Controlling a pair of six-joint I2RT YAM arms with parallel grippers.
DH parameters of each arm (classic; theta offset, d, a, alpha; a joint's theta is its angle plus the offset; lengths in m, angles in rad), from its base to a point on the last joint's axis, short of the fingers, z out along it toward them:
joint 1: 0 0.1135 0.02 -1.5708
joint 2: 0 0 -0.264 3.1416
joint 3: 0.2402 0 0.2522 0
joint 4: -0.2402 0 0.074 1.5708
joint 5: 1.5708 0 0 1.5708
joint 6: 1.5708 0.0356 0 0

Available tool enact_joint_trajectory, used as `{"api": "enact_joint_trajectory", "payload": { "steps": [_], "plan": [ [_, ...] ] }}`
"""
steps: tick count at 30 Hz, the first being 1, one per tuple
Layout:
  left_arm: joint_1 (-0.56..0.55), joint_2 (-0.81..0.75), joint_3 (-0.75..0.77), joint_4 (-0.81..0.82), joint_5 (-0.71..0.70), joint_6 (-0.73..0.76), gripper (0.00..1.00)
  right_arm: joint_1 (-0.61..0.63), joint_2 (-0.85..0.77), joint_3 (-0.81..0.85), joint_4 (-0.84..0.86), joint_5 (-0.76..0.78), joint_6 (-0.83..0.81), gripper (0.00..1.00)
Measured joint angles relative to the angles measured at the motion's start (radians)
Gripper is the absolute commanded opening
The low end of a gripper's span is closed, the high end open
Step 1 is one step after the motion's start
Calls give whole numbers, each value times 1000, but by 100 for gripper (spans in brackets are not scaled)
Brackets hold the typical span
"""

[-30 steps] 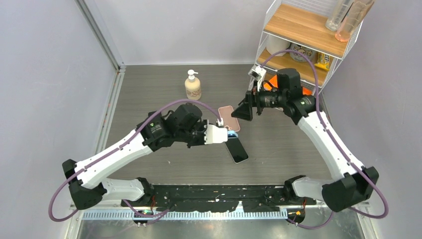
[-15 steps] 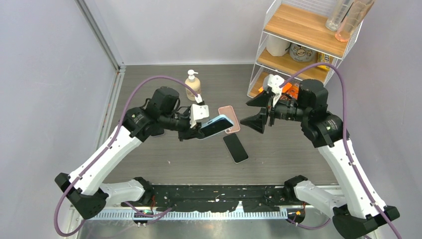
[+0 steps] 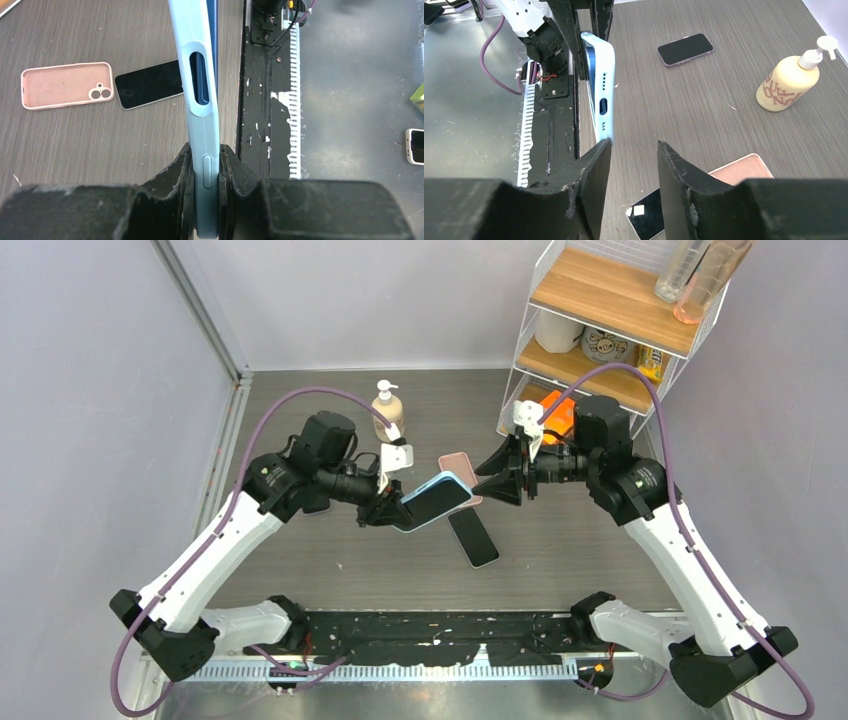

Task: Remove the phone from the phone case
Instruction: Remove the phone case from the phone.

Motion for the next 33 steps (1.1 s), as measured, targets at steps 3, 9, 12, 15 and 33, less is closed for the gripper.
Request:
{"api": "enact_joint_trajectory", "payload": {
  "steps": [3,9,12,15,33],
  "plan": [
    [1,0,0,-2,0,-1,0,0,2,0,0,2,-5,54],
    [12,0,-1,0,2,-3,0,0,2,0,-6,15,-26,58],
    [16,0,-2,1,7,-8,0,0,2,0,-22,19,-38,61],
    [19,0,-2,7,12,-16,0,0,2,0,-43,20,-53,62],
    [21,-5,-16,118,42,-26,0,28,60,29,-153,-3,-98,61]
  ]
}}
